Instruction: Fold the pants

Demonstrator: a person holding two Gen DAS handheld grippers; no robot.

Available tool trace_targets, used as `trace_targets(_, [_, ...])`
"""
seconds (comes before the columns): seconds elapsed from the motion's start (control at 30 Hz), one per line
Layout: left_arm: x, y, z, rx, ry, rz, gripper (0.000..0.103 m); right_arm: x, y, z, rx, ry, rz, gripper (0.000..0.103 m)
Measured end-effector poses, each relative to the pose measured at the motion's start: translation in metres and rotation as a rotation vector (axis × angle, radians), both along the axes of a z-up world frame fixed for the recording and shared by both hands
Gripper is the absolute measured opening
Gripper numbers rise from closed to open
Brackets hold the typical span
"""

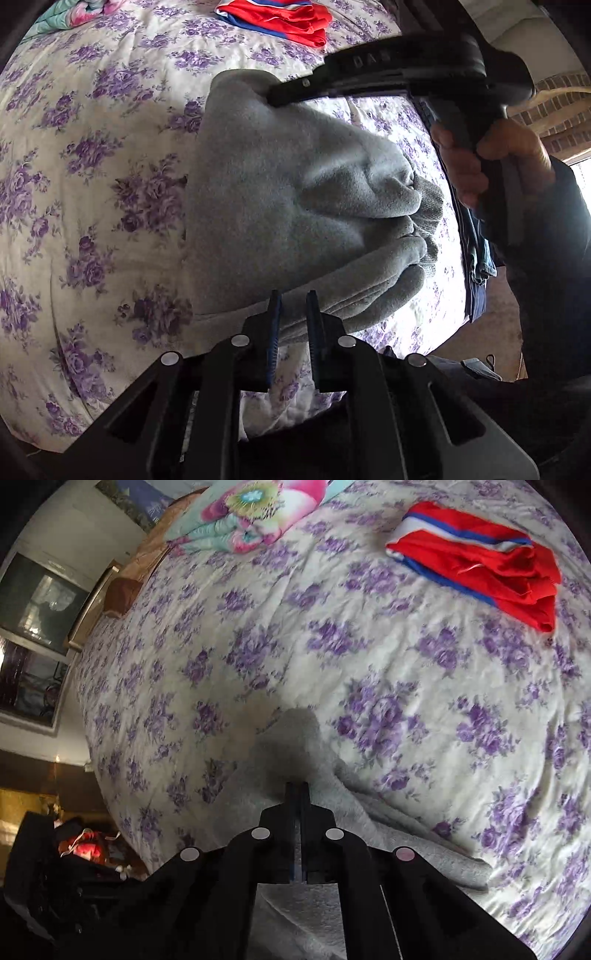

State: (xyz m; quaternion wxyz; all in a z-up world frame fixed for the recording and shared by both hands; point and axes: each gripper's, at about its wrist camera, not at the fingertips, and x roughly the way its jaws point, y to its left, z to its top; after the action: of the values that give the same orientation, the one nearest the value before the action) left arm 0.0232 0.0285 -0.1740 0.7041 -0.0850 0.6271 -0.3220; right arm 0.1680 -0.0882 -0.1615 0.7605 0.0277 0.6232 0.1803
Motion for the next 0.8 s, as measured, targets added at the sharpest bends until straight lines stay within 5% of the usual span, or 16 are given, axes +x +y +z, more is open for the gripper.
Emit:
trace_targets(0.1, [-0.006, -0.013, 0.000, -0.022, -0.003, -0.051, 0.012, 0.013, 0.014, 0.009, -0.069, -0.052, 0.027, 0.002])
trace_targets(0.23, [-0.014, -0.044, -0.023, -0.014, 0.093, -0.159, 0.022, 0.029, 0.020, -0.032, -0.207, -0.030, 0.026, 0.000])
trace_targets(0.3, [-0.024, -0.065, -0.045, 0.060, 0.155, -0.230, 0.020, 0.031, 0.018, -0.057, -0.286, -0.007, 0.026, 0.000])
trace_targets(0.37, [-0.030, -0.072, -0.048, 0.126, 0.135, -0.262, 0.013, 0.028, 0.008, -0.058, -0.209, 0.028, -0.020, 0.000])
trace_targets(0.63, [-0.002, 0.007, 0.040, -0.091, -0.080, -0.019, 0.015, -0.034, -0.018, 0.063, -0.007, -0.114, 0.037, 0.004])
trace_targets(0.8, [0.036, 0.030, 0.045, -0.068, -0.106, 0.068, 0.021, -0.106, 0.001, 0.047, 0.033, -0.051, 0.092, 0.004])
